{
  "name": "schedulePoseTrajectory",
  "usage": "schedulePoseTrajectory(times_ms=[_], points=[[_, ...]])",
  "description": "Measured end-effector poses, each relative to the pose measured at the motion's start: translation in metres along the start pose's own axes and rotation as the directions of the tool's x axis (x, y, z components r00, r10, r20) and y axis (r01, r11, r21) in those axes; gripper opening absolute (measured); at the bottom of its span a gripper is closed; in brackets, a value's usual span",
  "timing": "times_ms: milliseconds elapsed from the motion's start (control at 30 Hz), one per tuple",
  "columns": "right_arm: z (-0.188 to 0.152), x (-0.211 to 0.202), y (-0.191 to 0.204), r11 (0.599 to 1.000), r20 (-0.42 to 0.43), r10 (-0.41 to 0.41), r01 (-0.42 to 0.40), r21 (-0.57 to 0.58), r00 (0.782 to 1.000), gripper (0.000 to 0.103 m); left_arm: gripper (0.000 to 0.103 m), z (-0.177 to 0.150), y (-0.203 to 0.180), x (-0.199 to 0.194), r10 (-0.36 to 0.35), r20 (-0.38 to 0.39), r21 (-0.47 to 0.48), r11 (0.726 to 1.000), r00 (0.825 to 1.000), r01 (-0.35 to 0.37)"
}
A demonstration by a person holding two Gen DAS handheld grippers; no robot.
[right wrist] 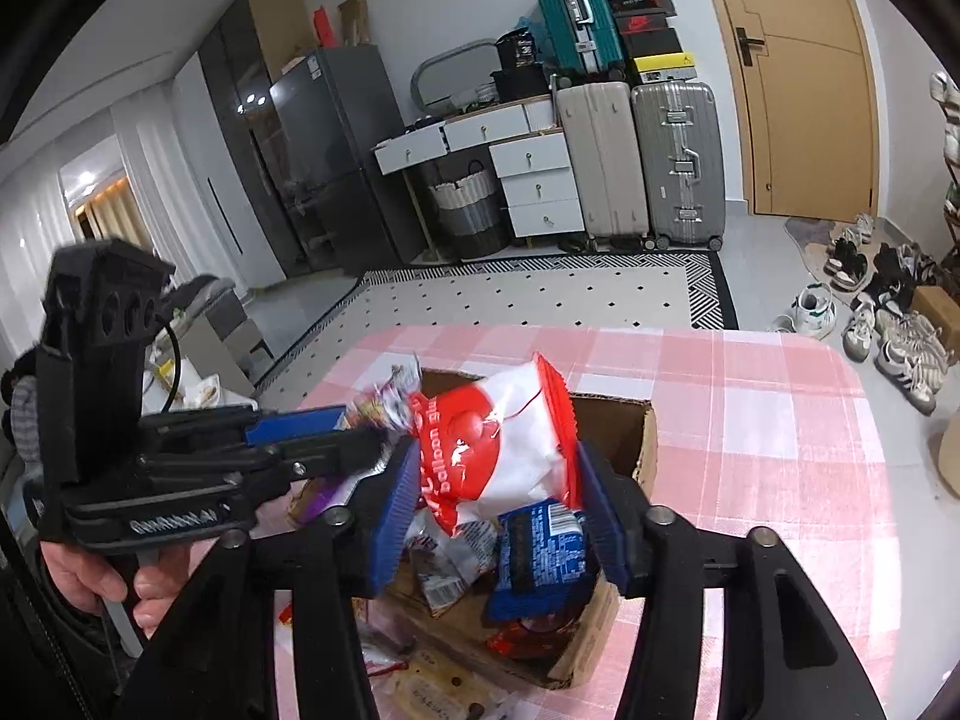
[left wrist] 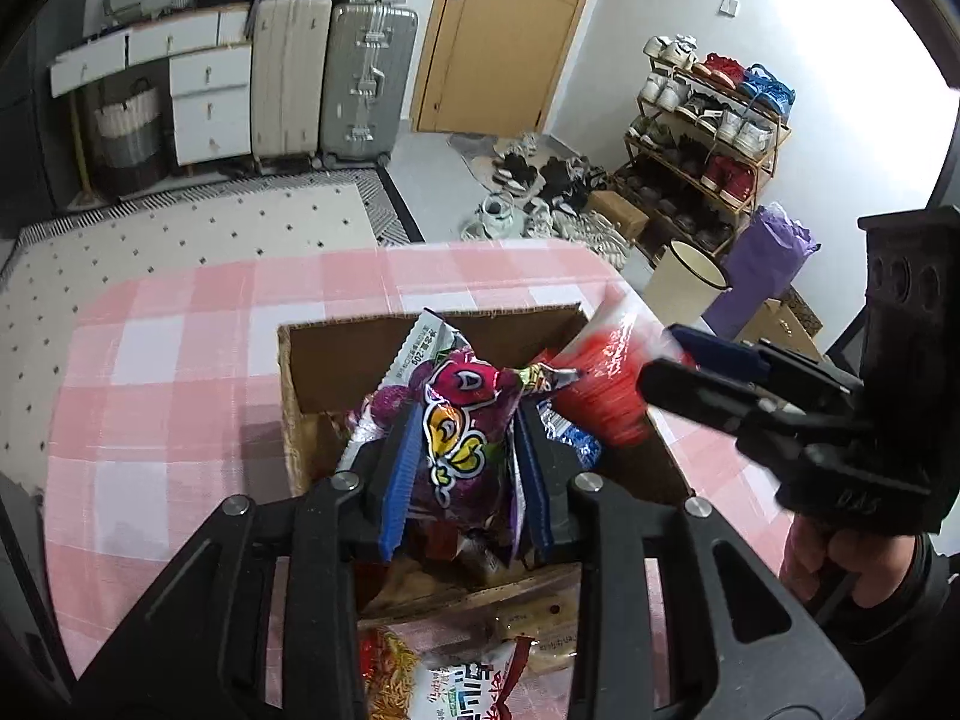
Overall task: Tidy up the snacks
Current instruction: 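Open both grippers over the box to drop the candy bag and balloon-gum packet, then move both grippers back from the box toward the chip bag and cake packet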
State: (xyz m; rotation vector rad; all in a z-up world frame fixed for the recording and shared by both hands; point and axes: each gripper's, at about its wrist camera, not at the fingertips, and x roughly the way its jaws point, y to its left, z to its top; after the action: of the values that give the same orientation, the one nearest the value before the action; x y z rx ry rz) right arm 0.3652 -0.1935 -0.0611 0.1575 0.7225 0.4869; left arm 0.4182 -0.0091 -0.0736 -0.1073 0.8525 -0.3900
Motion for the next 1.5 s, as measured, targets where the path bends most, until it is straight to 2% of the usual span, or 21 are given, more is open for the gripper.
schedulePoseTrajectory(times_ms=[33,100,133,167,267,633,900,1100,1233,1333,1500], points=[[0.000,0.001,-0.003,1.000,-0.001,-0.002,0.002,0.011,1.000,0.055,0.034,0.000,0.002,0.003,0.002,-0.005,-0.003,1.000,1.000,-0.002],[0.000,-0.001,-0.007,1.000,0.008,-0.005,0.004,0.020,1.000,0.060,0.054,-0.001,0.002,0.005,-0.001,-0.005,0.005,1.000,1.000,0.001],[0.000,-0.002,-0.008,1.000,0.010,-0.006,0.005,0.019,1.000,0.062,0.074,-0.001,0.002,0.004,0.012,0.000,0.008,1.000,1.000,-0.012],[0.000,-0.004,-0.008,1.000,0.015,-0.008,0.007,0.014,1.000,0.065,0.079,-0.002,0.002,0.002,0.023,0.012,0.012,1.000,1.000,-0.024],[0.001,-0.013,-0.006,1.000,0.034,-0.006,0.006,0.009,0.999,0.066,0.079,-0.003,-0.003,-0.008,0.020,0.043,0.028,0.999,0.999,-0.022],[-0.010,-0.060,0.013,1.000,0.094,-0.012,0.012,-0.001,0.996,0.071,0.079,-0.019,-0.017,-0.049,0.043,0.064,0.028,0.999,0.997,-0.045],[-0.019,-0.091,0.036,1.000,0.135,-0.016,0.019,-0.020,0.991,0.082,0.081,-0.033,-0.027,-0.088,0.072,0.100,0.029,0.997,0.992,-0.076],[-0.036,-0.112,0.051,1.000,0.178,-0.022,0.024,-0.012,0.984,0.092,0.088,-0.047,-0.034,-0.118,0.109,0.135,0.031,0.993,0.985,-0.114],[-0.048,-0.118,0.059,0.999,0.176,-0.027,0.030,-0.016,0.984,0.094,0.090,-0.059,-0.032,-0.134,0.118,0.152,0.013,0.993,0.981,-0.121],[-0.056,-0.120,0.064,0.999,0.174,-0.030,0.034,-0.018,0.984,0.096,0.101,-0.068,-0.029,-0.143,0.129,0.162,-0.017,0.992,0.978,-0.128],[-0.076,-0.118,0.071,0.999,0.168,-0.030,0.034,-0.025,0.985,0.100,0.102,-0.082,-0.021,-0.152,0.112,0.169,-0.050,0.993,0.979,-0.105]])
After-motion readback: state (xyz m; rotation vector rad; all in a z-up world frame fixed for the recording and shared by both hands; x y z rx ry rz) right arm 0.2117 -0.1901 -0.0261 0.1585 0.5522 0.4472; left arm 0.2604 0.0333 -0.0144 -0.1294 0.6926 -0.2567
